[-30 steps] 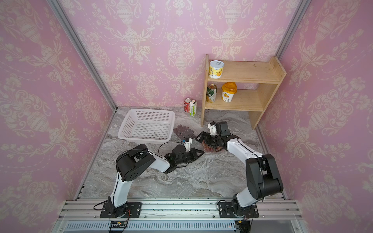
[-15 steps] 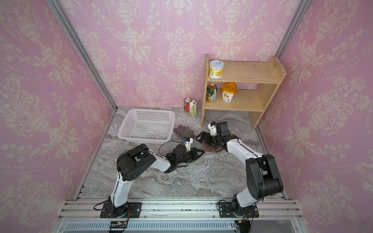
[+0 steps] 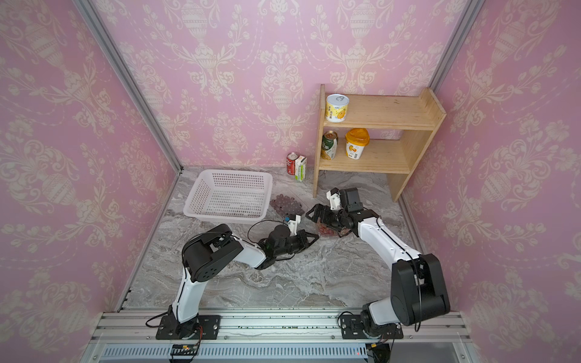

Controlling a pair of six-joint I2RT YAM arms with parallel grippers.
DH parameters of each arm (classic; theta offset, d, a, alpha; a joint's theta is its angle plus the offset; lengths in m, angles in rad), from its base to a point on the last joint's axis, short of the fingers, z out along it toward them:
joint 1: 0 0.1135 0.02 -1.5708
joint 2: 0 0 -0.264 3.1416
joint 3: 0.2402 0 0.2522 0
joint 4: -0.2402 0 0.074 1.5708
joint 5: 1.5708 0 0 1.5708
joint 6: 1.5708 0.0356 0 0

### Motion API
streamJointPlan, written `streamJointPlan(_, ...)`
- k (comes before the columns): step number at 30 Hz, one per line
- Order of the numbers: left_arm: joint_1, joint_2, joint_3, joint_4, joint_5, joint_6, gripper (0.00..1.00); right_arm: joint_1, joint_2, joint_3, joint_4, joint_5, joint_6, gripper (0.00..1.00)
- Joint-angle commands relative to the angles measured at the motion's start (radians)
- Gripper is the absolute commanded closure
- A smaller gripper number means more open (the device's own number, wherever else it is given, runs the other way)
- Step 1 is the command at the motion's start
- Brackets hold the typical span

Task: Pack grapes into containers
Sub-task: Close the packing box at the center of the board, then reset both arms

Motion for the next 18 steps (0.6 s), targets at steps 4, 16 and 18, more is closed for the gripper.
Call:
streamJointPlan(4,0.002,-0.005,-0.001,-0.055,-0.022,0.012,0.96,-0.001,-0.078,-0.007,-0.059,0.028,-0.023,0.04)
streamJointPlan(16,0.017,-0.118,-0.074,-0.08,-0.033,0.069,0.6,-0.037,-0.162,-0.007,-0.12,0.053,-0.035,0.01)
streamJointPlan(18,0.016,-0.153,-0.094,-0.087,-0.033,0.092,0.59,-0.048,-0.18,0.002,-0.14,0.06,-0.04,0.0)
